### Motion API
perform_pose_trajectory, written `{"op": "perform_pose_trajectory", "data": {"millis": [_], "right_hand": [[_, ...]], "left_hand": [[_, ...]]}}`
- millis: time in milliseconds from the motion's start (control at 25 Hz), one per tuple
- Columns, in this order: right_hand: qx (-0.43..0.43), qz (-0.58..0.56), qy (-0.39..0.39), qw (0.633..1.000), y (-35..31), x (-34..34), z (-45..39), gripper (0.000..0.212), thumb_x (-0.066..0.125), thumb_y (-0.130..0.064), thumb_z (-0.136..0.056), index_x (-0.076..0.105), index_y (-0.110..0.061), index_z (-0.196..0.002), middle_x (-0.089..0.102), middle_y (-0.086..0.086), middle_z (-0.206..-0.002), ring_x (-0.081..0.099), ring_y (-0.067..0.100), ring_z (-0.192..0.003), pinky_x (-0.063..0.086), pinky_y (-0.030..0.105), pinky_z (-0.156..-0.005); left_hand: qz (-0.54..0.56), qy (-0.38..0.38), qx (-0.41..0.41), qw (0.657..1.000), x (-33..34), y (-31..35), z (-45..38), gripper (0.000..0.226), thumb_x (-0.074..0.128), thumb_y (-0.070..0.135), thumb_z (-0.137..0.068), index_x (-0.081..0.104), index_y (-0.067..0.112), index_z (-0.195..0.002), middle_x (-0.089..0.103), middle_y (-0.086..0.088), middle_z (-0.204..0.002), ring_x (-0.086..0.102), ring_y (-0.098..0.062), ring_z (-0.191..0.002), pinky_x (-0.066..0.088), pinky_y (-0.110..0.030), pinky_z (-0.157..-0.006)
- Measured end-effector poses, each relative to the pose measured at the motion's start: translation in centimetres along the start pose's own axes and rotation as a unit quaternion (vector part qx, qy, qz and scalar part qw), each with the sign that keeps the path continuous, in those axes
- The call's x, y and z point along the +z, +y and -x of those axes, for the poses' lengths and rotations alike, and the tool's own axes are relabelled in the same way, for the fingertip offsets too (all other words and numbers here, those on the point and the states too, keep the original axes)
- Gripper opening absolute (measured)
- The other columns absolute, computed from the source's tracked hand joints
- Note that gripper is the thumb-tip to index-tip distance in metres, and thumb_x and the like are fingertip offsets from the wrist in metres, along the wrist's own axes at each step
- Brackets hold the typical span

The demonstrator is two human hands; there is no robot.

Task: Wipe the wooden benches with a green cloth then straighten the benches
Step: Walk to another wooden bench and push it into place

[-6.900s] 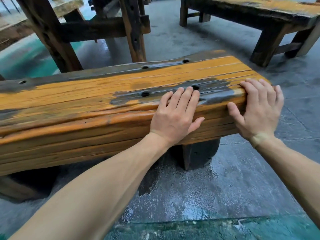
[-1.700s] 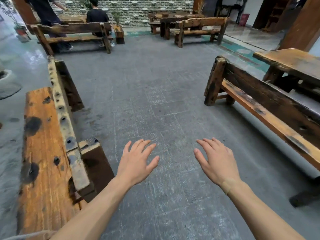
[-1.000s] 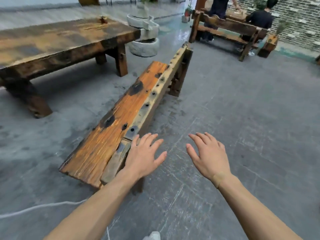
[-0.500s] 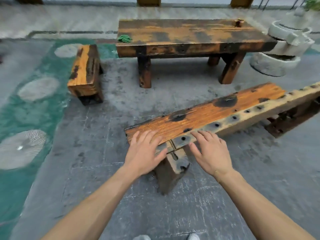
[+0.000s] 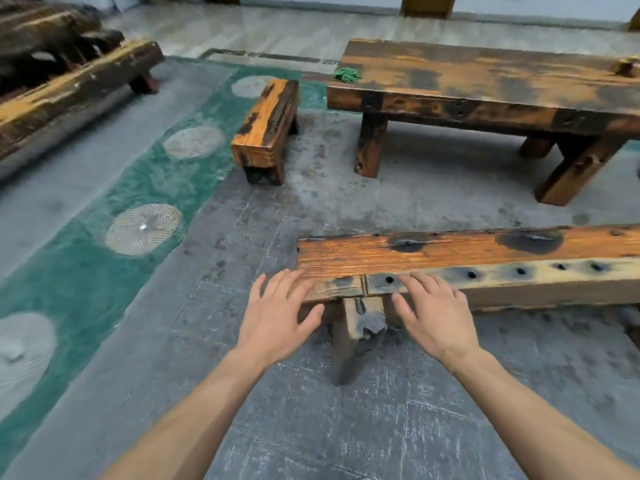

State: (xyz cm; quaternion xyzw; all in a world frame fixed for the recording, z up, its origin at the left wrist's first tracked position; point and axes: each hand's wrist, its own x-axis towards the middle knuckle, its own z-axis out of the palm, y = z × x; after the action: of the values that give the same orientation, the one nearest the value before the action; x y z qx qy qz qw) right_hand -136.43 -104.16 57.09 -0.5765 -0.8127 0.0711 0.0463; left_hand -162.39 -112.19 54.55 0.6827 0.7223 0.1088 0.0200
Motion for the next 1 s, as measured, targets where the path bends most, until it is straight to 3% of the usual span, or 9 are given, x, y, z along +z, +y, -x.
{"op": "perform_pose_trajectory", "data": {"millis": [320, 640, 800, 1000], "right_hand": [[-0.014, 0.013, 0.028, 0.999, 0.6, 1.8, 1.0, 0.045, 0.036, -0.049, -0.101, 0.050, -0.031, -0.141, 0.051, -0.007, -0.145, 0.041, 0.019, -0.137, 0.034, 0.044, -0.108], [-0.015, 0.081, -0.045, 0.996, 5.3, 14.1, -6.3, 0.049, 0.033, -0.050, -0.100, 0.040, -0.030, -0.145, 0.044, -0.001, -0.149, 0.038, 0.024, -0.137, 0.033, 0.046, -0.107], [-0.026, 0.101, 0.011, 0.994, 7.4, 18.8, -10.3, 0.047, 0.035, -0.050, -0.100, 0.044, -0.029, -0.140, 0.045, 0.005, -0.145, 0.042, 0.031, -0.130, 0.032, 0.051, -0.107], [-0.131, 0.117, 0.133, 0.976, 9.6, 20.9, -13.1, 0.052, 0.034, -0.055, -0.094, 0.055, -0.017, -0.124, 0.056, 0.012, -0.126, 0.048, 0.038, -0.108, 0.036, 0.049, -0.093]], "left_hand": [[-0.022, 0.005, 0.019, 1.000, 2.6, -0.3, -0.1, 0.064, 0.027, 0.060, -0.095, 0.056, 0.024, -0.141, 0.051, -0.003, -0.150, 0.041, -0.023, -0.142, 0.022, -0.053, -0.120], [-0.052, -0.037, 0.027, 0.998, 16.0, -3.7, -4.6, 0.067, 0.025, 0.061, -0.092, 0.053, 0.024, -0.140, 0.054, -0.003, -0.144, 0.045, -0.024, -0.136, 0.029, -0.050, -0.114], [-0.056, -0.009, 0.030, 0.998, 21.5, -5.3, -7.7, 0.063, 0.026, 0.059, -0.095, 0.047, 0.023, -0.142, 0.052, -0.007, -0.142, 0.049, -0.029, -0.130, 0.035, -0.049, -0.108], [-0.078, 0.072, 0.059, 0.993, 25.3, -6.2, -9.6, 0.063, 0.030, 0.060, -0.098, 0.044, 0.021, -0.144, 0.056, -0.010, -0.132, 0.054, -0.031, -0.119, 0.038, -0.050, -0.098]]}}
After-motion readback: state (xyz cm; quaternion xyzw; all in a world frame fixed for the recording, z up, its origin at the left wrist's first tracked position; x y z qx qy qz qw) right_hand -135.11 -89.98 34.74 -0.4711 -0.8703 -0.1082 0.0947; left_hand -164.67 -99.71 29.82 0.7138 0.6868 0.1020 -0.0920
